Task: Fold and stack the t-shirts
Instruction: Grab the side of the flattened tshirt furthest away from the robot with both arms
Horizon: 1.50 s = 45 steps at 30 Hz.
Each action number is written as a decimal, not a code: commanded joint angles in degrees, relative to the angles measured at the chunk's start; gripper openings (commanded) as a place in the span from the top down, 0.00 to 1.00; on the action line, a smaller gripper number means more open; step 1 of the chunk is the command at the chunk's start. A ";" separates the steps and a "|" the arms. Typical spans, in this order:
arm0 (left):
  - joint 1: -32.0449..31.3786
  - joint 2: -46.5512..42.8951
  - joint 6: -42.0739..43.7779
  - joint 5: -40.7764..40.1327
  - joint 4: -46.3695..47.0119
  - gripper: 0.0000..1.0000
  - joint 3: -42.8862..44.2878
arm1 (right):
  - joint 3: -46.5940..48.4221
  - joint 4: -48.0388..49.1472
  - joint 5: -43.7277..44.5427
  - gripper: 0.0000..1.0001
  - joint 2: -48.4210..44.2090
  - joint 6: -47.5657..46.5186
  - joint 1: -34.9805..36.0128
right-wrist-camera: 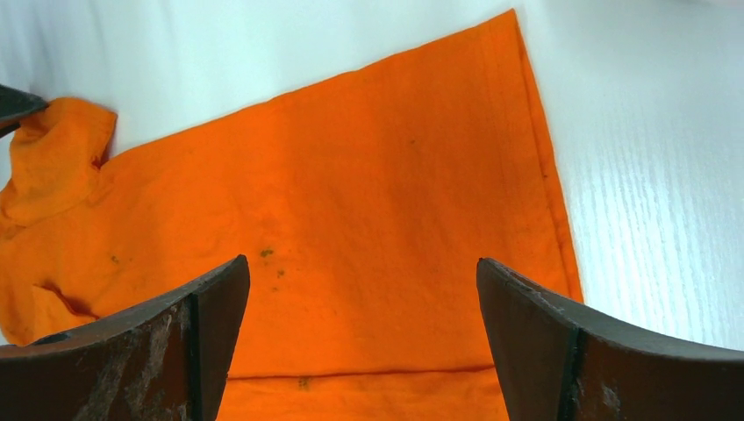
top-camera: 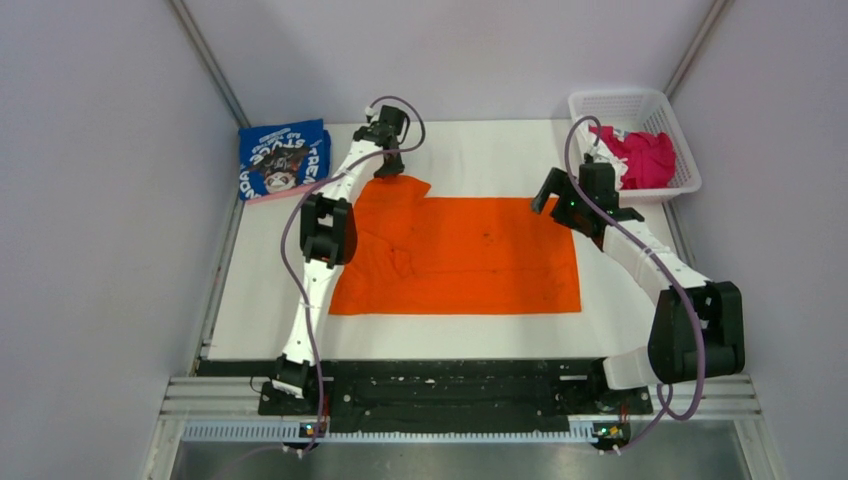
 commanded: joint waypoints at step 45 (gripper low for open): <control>-1.81 -32.21 6.66 7.10 18.73 1.00 -35.67 | 29.42 -3.75 23.14 1.00 33.32 -8.82 1.07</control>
